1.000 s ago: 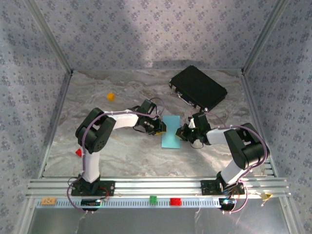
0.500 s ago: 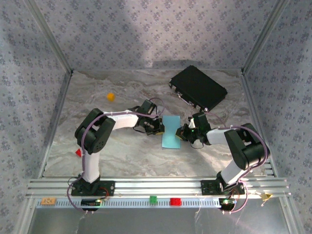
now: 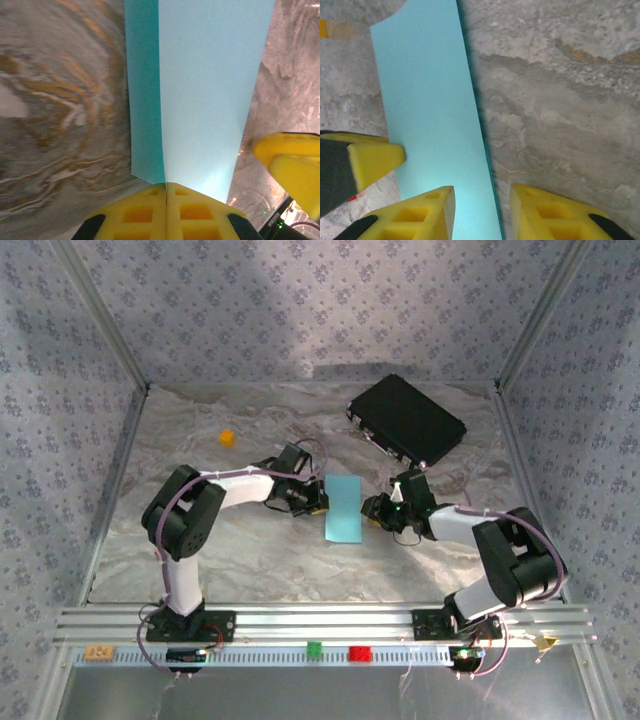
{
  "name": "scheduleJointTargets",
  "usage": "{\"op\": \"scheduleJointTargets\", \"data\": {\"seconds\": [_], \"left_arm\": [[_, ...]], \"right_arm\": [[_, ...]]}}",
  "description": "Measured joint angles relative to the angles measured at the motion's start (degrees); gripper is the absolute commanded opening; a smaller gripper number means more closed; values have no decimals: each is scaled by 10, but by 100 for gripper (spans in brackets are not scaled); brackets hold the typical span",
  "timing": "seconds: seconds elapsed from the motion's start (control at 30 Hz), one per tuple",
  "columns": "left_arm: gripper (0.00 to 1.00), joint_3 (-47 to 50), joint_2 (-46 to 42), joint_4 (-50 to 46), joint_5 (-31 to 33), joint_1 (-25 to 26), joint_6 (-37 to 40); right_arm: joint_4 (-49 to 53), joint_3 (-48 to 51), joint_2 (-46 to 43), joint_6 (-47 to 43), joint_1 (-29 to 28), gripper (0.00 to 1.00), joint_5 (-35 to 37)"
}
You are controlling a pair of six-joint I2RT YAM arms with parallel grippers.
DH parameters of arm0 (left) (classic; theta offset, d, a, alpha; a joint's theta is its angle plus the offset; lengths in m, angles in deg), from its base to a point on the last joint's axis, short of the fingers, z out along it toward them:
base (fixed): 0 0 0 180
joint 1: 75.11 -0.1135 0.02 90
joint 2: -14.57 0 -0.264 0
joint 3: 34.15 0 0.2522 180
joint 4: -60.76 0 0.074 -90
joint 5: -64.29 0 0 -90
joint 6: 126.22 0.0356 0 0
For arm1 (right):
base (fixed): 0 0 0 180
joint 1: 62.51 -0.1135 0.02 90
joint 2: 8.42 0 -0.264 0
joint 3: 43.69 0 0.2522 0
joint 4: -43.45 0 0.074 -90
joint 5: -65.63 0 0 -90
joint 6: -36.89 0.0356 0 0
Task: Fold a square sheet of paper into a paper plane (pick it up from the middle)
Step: Third fold the triangle at the center of the table.
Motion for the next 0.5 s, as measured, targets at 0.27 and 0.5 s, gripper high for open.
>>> {"op": "scheduleJointTargets", "data": {"seconds": [0.27,0.5], "left_arm": [[0,20,-19,0,0,-9,0],[0,27,-36,0,-2,-9,0]], "right_arm": [[41,-4,-36,-37,-28,47,38],[79,-32,-95,-88,-93,52,122]]}}
